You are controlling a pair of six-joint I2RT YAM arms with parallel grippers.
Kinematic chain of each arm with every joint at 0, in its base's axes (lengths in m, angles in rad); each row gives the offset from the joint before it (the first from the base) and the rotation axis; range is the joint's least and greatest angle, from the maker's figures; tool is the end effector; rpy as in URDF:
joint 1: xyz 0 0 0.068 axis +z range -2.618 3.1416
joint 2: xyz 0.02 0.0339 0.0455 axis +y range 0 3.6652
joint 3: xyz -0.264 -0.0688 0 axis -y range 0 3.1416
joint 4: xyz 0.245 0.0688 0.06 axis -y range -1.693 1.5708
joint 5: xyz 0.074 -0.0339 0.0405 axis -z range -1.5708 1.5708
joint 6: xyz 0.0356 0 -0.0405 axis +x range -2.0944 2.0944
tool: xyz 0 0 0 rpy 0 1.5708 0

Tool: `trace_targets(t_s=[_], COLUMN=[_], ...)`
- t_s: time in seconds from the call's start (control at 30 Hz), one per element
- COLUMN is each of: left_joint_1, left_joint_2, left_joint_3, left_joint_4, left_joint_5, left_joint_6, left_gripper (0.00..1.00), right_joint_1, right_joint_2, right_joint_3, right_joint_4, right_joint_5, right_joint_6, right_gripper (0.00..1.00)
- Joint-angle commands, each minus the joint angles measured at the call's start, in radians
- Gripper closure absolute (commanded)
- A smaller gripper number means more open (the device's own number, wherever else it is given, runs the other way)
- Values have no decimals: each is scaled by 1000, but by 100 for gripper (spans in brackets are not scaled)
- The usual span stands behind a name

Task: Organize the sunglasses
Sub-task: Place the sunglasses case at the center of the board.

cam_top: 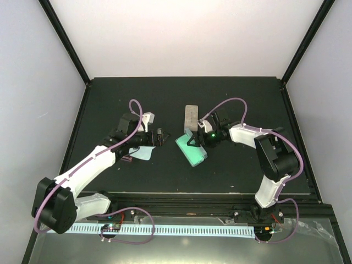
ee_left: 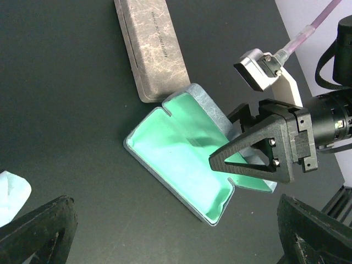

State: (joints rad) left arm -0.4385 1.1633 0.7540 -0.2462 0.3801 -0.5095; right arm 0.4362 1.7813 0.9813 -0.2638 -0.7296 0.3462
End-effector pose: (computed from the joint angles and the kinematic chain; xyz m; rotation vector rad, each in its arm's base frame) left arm 0.2197 -0.1176 0.2482 0.1378 2.3347 -0.9220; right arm 0.2961 0.1642 0.1498 -0.3879 2.6823 1.2186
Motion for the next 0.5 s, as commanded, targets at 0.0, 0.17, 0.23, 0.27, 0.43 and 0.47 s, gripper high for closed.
trace_targets(t_s=[0.0,0.17,0.23,0.27,0.43,0.47], left_joint_1=[5,6,6,6,6,6], left_joint_2=[7,-7,-14,-19,-59,-76], left_joint_3=[12,25,32,35,31,25], left_joint_4=[1,-40,-59,-68,-83,-84], left_joint_5=[18,-32,-46,-53,-44,-43], left_joint_6=[25,46,53,57,82,88], left_gripper=[1,1,1,1,1,1], right_joint_1=[0,0,1,2,28,40], right_joint_2=[-26,-69,-90,-102,-172,-191], right_joint_3=[14,7,7,7,20,26], right_joint_4=[-44,-60,-69,-72,-133,-151], right_joint_5=[72,82,91,98,240,312], right_joint_6=[-58,-63,-61,-60,-42,-33], right_gripper=[21,19,19,19,19,19])
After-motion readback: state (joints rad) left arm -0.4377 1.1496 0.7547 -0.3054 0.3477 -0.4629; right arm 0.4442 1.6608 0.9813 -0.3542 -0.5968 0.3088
